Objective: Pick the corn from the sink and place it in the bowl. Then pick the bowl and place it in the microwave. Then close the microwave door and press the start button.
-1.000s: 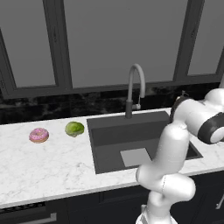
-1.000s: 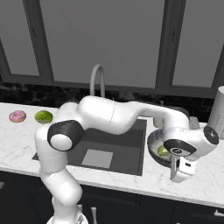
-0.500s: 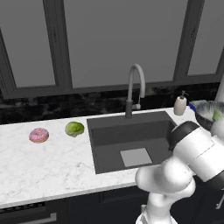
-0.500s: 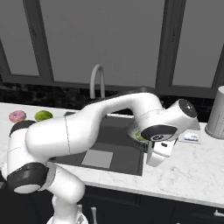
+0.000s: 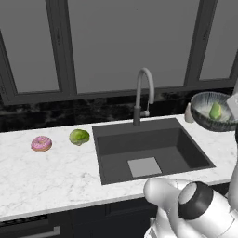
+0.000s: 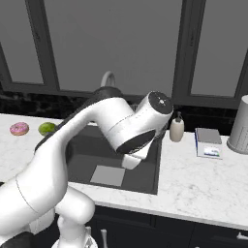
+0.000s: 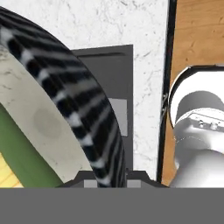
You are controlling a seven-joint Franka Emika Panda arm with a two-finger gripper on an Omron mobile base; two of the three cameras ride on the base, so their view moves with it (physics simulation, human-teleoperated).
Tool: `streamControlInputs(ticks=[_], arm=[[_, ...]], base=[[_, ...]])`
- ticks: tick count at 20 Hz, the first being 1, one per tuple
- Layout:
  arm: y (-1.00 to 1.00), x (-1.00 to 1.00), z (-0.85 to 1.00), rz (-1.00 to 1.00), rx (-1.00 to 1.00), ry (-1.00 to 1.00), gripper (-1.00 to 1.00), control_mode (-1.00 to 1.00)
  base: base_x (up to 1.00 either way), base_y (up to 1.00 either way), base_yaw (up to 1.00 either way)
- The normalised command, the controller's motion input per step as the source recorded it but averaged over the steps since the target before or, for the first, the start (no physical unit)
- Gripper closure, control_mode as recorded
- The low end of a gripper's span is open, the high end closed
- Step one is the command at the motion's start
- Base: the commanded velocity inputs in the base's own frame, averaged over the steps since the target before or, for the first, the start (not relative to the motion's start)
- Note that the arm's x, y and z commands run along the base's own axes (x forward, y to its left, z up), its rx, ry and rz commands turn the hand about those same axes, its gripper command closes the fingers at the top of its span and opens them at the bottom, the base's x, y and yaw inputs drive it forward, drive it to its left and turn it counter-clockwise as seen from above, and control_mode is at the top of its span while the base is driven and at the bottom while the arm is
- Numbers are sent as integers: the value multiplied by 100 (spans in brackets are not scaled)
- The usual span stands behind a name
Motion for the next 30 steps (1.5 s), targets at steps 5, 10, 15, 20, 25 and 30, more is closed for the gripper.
streamControlInputs(ticks=[5,10,15,20,25,30], arm=[[99,-24,93,1,-1,-2,100,-100],[87,-23,77,5,-9,0,100,-100],[73,-34,37,1,-2,0,100,-100],[46,-30,27,0,0,-2,100,-100],[18,-27,25,0,0,0,100,-100],[9,-30,23,0,11,0,100,-100]], base=[[0,0,0],[0,0,0],[0,0,0],[0,0,0],[0,0,0],[0,0,0]])
